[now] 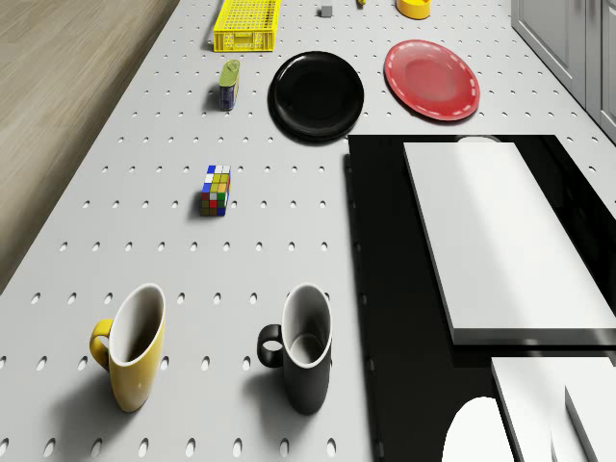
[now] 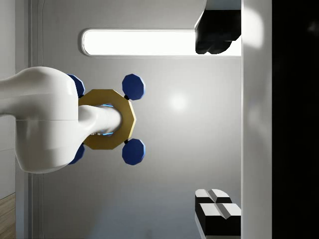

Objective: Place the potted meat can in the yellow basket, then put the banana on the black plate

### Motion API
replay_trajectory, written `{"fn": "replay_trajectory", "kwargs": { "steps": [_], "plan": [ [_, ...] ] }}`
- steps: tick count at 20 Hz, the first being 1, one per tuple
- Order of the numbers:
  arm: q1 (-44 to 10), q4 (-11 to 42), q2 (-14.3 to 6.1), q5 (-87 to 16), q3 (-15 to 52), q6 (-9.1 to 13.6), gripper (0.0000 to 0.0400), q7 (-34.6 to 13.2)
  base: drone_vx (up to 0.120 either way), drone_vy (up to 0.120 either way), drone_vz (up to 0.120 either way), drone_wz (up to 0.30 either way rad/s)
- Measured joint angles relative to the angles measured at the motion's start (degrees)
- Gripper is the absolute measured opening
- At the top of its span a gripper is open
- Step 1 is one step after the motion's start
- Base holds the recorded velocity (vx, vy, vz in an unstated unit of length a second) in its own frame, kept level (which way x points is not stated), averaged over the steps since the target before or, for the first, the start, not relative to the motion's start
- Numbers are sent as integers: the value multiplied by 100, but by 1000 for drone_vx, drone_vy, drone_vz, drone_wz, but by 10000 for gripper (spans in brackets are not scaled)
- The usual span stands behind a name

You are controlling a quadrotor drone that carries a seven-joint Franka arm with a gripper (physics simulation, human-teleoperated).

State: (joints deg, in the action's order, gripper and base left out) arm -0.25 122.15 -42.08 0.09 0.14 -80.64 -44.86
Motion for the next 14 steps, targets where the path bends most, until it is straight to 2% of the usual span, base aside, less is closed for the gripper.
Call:
{"fn": "replay_trajectory", "kwargs": {
  "steps": [4, 9, 11, 14],
  "plan": [
    [-5, -293, 111, 2, 3, 164, 400, 2, 0, 0, 0, 0],
    [-11, -458, 171, 4, 7, 247, 400, 4, 0, 0, 0, 0],
    [-13, -486, 179, 4, 8, 257, 400, 5, 40, 120, 0, 0],
    [-15, -506, 183, 5, 9, 261, 400, 6, 120, 120, 0, 0]
  ]
}}
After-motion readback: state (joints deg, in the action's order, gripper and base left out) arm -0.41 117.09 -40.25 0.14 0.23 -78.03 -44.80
